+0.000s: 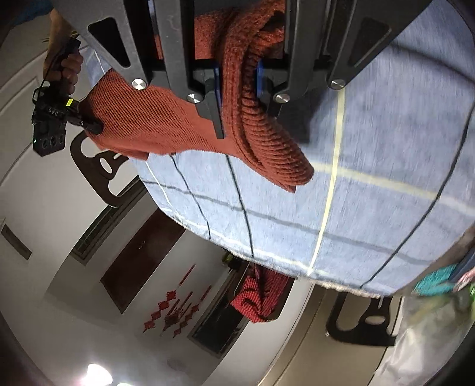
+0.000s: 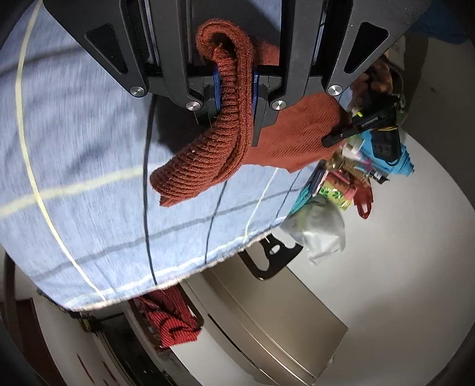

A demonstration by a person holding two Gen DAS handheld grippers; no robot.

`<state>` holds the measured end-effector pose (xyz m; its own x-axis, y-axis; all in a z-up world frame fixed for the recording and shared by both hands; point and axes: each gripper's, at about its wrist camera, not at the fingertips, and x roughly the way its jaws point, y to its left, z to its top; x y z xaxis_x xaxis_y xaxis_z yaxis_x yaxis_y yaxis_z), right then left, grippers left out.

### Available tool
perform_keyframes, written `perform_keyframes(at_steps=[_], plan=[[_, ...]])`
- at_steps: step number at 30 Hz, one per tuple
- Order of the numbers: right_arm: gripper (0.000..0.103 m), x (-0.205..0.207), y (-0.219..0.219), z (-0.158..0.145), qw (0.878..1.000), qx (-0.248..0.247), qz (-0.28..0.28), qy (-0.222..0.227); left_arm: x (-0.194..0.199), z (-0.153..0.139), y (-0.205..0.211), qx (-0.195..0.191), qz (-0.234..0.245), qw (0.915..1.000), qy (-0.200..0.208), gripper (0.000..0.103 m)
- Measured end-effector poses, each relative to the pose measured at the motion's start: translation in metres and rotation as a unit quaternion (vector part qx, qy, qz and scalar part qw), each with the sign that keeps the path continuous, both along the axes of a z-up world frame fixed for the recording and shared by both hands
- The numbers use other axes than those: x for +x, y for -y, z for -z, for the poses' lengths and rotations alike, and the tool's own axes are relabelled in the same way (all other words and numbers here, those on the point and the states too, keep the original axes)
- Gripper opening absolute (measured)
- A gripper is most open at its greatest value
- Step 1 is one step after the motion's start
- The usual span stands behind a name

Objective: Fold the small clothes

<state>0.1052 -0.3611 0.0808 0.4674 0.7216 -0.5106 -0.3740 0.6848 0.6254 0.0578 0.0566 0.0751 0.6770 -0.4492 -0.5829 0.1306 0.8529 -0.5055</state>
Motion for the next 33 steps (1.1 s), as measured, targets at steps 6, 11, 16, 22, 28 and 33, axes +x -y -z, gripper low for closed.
perform_keyframes(at_steps=[6, 11, 16, 22, 28, 33], plan=[[0.015, -0.011, 0.016, 0.056, 0.997, -0.008, 0.016, -0.075, -0.012, 0.049, -0.003, 0.005, -0.008, 0.9983, -0.058, 0.018], [0.020, -0.019, 0.036, 0.078, 0.993, -0.025, 0.046, -0.110, -0.022, 0.064, -0.014, 0.004, -0.024, 0.9964, -0.081, 0.024], [0.022, -0.032, 0.046, 0.056, 0.993, -0.069, 0.072, -0.063, -0.032, 0.049, -0.026, 0.028, -0.051, 0.9962, -0.065, 0.027], [0.022, -0.029, 0.032, 0.034, 0.994, -0.080, 0.070, -0.007, -0.029, 0.020, -0.013, 0.061, -0.060, 0.9962, -0.017, 0.032], [0.022, -0.006, 0.000, 0.053, 0.993, -0.108, 0.032, -0.022, -0.002, 0.037, 0.013, 0.059, -0.021, 0.9975, -0.032, 0.037], [0.021, 0.004, 0.002, 0.062, 0.991, -0.124, 0.037, -0.040, 0.002, 0.050, 0.016, 0.067, -0.026, 0.9962, -0.049, 0.037]])
